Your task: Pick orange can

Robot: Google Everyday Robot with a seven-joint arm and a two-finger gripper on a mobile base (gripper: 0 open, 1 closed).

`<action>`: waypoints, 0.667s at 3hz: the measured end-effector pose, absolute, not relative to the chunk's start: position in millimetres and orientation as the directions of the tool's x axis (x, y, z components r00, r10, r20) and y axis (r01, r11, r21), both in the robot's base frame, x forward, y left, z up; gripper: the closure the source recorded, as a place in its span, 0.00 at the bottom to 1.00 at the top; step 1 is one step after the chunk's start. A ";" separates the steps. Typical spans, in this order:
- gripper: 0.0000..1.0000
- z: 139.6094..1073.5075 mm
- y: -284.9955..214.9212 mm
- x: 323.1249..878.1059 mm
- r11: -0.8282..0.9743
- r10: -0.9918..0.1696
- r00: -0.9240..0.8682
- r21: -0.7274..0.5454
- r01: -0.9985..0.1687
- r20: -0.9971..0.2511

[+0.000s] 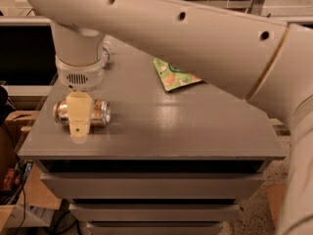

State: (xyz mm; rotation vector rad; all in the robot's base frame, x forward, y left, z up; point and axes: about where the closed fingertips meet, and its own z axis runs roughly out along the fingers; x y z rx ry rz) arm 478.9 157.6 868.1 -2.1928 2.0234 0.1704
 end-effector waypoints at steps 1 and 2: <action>0.00 852.0 170.3 476.5 -0.070 -0.985 0.074 -0.027 -0.997 -0.157; 0.16 842.8 178.4 475.6 -0.071 -0.986 0.074 -0.023 -0.997 -0.151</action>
Offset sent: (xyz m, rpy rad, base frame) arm -0.0039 0.0299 -0.0380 -0.0492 0.0214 -0.0070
